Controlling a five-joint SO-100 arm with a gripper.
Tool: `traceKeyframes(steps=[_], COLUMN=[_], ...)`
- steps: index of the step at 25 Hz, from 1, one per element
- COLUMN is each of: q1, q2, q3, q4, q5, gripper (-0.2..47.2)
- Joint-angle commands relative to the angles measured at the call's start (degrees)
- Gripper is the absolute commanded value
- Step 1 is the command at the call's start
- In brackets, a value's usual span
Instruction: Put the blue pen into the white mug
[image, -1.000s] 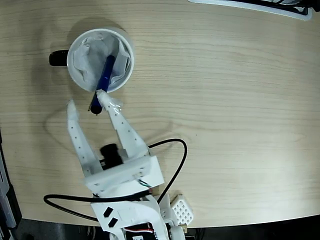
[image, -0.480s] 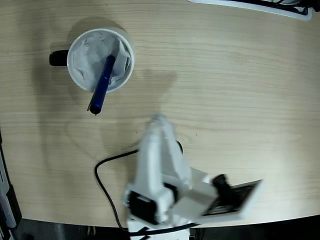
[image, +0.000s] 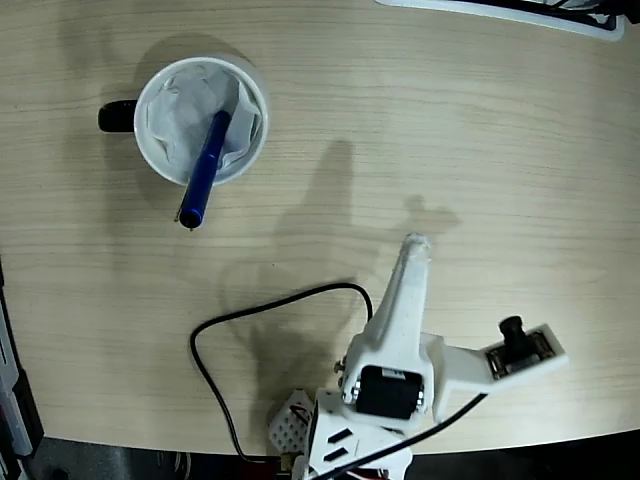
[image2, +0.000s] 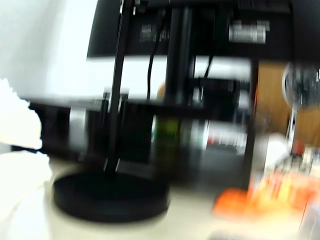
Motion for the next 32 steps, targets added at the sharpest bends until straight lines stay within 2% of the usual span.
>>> traceKeyframes(steps=[1, 5, 10, 13, 18, 23, 32], q1=[1.8, 2.0, 1.5, 0.9, -4.6, -6.1, -6.4], q2=[7.6, 13.4, 20.7, 23.7, 31.2, 35.3, 37.5], q3=[2.3, 4.0, 7.5, 9.3, 9.8, 9.0, 8.4], q4=[11.0, 24.8, 35.5, 38.3, 46.7, 55.2, 60.6], q5=[0.2, 0.5, 0.5, 0.8, 1.3, 1.3, 1.3], gripper=[-0.1, -0.1, -0.1, -0.1, -0.1, -0.1, 0.0])
